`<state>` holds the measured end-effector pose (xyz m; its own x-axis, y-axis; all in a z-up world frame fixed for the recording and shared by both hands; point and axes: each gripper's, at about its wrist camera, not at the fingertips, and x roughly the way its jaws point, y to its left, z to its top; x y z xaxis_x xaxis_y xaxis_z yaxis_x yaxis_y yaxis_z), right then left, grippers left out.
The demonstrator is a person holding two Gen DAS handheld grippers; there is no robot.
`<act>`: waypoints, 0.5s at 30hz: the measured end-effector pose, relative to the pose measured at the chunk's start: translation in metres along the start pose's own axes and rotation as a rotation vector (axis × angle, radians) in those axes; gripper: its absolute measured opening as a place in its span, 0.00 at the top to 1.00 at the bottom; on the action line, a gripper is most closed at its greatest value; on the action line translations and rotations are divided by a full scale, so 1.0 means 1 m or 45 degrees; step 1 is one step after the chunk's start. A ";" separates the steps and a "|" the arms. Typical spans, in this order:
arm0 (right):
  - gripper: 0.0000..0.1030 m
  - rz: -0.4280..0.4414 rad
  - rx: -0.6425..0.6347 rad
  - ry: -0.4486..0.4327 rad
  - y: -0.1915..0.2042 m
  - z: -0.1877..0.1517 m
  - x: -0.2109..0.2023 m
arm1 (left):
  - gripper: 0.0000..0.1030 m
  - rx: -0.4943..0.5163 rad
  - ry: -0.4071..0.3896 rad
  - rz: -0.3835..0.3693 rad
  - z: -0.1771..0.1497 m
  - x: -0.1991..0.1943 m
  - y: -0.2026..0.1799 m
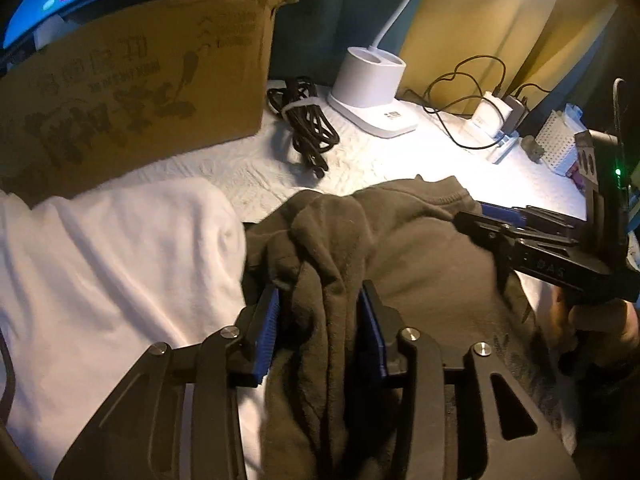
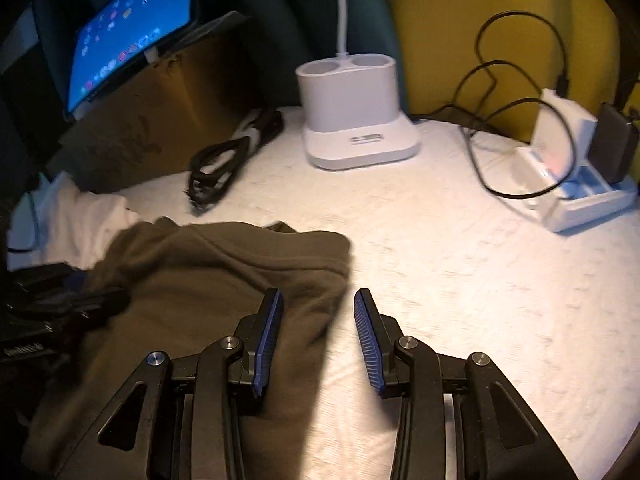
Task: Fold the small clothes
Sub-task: 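Lower the held shirt back toward the bedspread with both grippers, then open both grippers and release the folded brown shirt beside the towel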
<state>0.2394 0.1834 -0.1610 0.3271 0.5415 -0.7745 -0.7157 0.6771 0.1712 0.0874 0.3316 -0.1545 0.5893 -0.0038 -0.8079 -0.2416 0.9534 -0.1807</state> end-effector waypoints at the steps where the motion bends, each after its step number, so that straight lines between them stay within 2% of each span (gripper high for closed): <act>1: 0.62 -0.009 -0.007 -0.003 -0.004 -0.003 -0.003 | 0.61 0.007 -0.004 0.016 0.000 -0.001 -0.001; 5: 0.62 -0.063 -0.041 -0.006 -0.001 -0.007 -0.003 | 0.61 0.000 -0.066 0.054 0.001 -0.018 -0.003; 9: 0.61 -0.100 -0.040 -0.005 0.001 -0.010 -0.005 | 0.61 -0.043 -0.119 -0.030 0.008 -0.029 -0.003; 13: 0.59 -0.109 -0.018 0.004 0.001 -0.012 -0.010 | 0.61 -0.015 -0.096 -0.011 0.013 -0.017 -0.008; 15: 0.56 -0.110 -0.022 0.002 0.001 -0.015 -0.017 | 0.61 0.001 -0.057 0.051 0.014 -0.006 -0.007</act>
<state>0.2235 0.1675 -0.1564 0.3871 0.4806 -0.7869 -0.6954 0.7126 0.0931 0.0961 0.3295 -0.1413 0.6133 0.0478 -0.7884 -0.2651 0.9527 -0.1485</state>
